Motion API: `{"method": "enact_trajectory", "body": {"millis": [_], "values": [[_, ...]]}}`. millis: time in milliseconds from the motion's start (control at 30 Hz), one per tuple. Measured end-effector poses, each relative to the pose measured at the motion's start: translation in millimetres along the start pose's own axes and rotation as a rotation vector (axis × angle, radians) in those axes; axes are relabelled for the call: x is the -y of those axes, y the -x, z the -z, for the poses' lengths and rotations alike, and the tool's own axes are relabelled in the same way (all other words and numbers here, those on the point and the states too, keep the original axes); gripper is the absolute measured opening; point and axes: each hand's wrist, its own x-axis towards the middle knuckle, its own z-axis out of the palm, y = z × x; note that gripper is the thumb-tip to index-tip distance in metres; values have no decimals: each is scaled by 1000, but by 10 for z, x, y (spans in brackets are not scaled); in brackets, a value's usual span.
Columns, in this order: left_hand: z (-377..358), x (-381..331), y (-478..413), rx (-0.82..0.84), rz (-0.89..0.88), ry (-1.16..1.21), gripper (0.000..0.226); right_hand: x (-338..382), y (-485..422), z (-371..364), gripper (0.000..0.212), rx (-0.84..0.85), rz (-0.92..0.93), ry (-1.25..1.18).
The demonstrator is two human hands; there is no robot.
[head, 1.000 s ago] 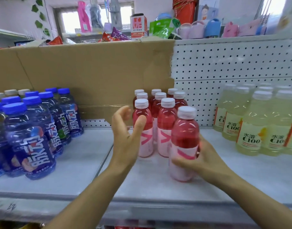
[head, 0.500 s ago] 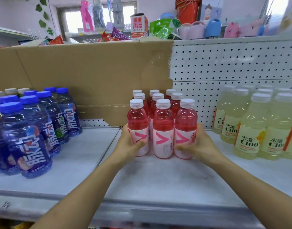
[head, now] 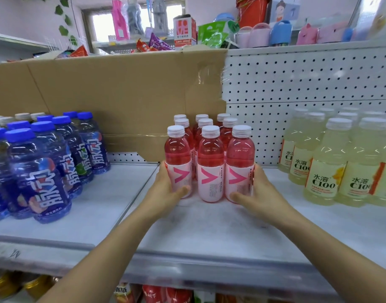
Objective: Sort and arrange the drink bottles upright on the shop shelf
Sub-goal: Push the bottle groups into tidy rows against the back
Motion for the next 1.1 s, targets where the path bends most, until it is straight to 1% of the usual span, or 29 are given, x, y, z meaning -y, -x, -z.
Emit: {"method": "enact_trajectory", "body": {"millis": [67, 133, 200, 267, 367, 467, 567, 700, 800, 867, 933, 1000, 1033, 1067, 1100], "values": [[12, -21, 110, -15, -30, -102, 80, 56, 118, 6, 81, -35, 9, 85], [38, -20, 252, -32, -61, -226, 83, 108, 285, -7, 85, -108, 58, 155], [74, -32, 414, -50, -102, -359, 78, 165, 440, -35, 77, -180, 178, 205], [113, -48, 548, -74, -171, -455, 66, 248, 534, -83, 64, -183, 268, 214], [188, -83, 703, -122, -241, -493, 50, 420, 557, -213, 48, -122, 324, 225], [351, -53, 846, -217, -294, -464, 40, 642, 523, -415, 37, -53, 368, 165], [650, 73, 967, -318, -355, -429, 39, 930, 455, -736, 34, 48, 424, 113], [1240, 384, 1067, -506, -430, -399, 35, 1508, 251, -1350, 42, 175, 450, 20], [1778, 725, 1137, -672, -392, -414, 39, 2032, 50, -1865, 59, 243, 392, -114], [2145, 984, 1157, -782, -320, -353, 48, 2338, -72, -2202, 70, 290, 345, -227], [2494, 1241, 1125, -852, -238, -280, 56, 2598, -159, -2526, 75, 295, 316, -327], [2770, 1422, 1057, -851, -123, -208, 65, 2758, -229, -2816, 82, 254, 269, -376], [2872, 1473, 1021, -831, -79, -180, 69, 2804, -248, -2934, 81, 219, 242, -383], [2946, 1500, 987, -811, -80, -179, 70, 2830, -255, -3023, 75, 182, 217, -382], [3001, 1503, 956, -791, -139, -207, 70, 2836, -257, -3078, 68, 145, 193, -369]]}}
